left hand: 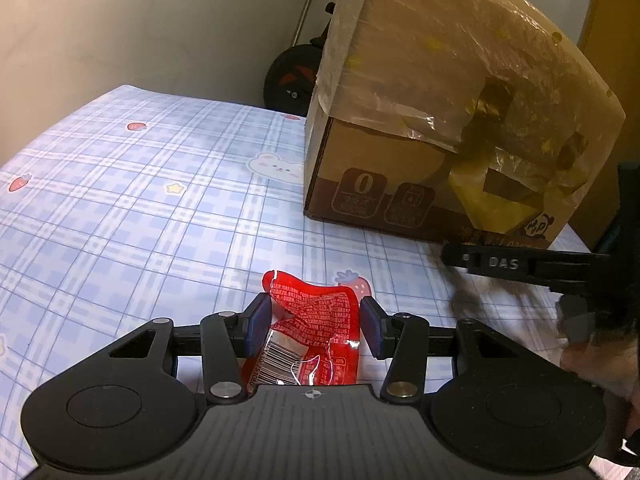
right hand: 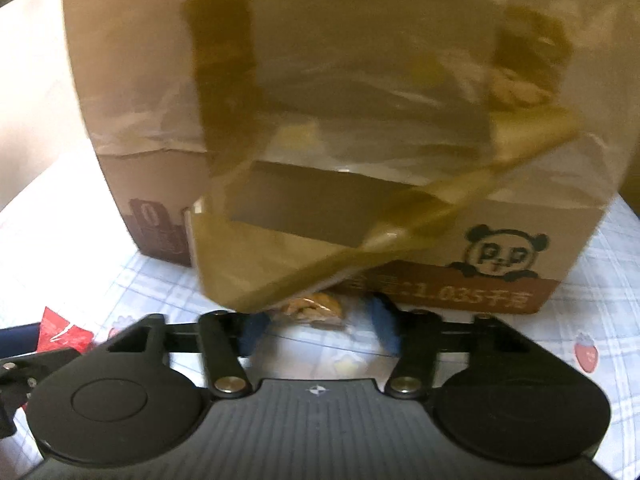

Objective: Organize snacks
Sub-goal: 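Grasp the red candy pack with the left tool while the right tool grasps the nut bag, then lift the red candy pack and clear nut bag and carry them over the box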

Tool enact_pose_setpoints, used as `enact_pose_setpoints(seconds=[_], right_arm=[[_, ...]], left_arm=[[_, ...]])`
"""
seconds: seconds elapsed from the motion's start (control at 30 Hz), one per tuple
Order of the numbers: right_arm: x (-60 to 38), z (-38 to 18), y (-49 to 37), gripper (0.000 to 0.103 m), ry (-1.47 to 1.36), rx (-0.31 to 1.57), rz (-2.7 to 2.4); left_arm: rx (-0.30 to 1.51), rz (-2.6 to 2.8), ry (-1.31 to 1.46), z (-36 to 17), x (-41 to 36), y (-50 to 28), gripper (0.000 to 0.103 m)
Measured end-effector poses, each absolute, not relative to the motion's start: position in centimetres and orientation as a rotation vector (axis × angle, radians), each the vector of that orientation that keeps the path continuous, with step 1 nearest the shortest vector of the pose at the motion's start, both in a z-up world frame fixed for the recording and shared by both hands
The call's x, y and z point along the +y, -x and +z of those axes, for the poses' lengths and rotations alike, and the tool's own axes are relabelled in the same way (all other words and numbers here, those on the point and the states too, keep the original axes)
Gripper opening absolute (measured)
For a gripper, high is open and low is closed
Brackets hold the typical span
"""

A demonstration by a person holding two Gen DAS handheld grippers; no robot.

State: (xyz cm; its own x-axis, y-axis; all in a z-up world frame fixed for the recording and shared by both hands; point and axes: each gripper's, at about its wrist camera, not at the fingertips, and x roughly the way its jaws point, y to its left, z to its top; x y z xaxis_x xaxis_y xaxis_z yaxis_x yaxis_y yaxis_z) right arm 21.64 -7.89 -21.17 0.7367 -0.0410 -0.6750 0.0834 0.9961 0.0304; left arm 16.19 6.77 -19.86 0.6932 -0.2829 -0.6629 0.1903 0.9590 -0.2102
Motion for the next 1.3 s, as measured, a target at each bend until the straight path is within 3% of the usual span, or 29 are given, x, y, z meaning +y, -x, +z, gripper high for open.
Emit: enact_pose_setpoints(seconds=[0.07,0.43,0.7,1.3], right_arm=[[-8.6,-21.1,-21.3,0.045,-0.086,0.742,-0.061],[-11.2,-20.6,-16.0,0.045,-0.126,0.734,0.021],[-12.7,-18.7,-12.1,0.045,-0.102,0.647,0.072],[-17.1,-6.0,-10.8,0.045,-0.131,0.281,0.134]], left_arm=[[0.76,-0.262,0.124,-19.9,6.7,-16.2,0.051],[0.783,-0.279,0.164,-19.7,6.3,-15.9,0.051],[0.691,-0.325,0.082,-17.0,4.3,-15.0,0.051],[0.371,-0.444,0.075,-3.2,1.4,-17.3,0.051]])
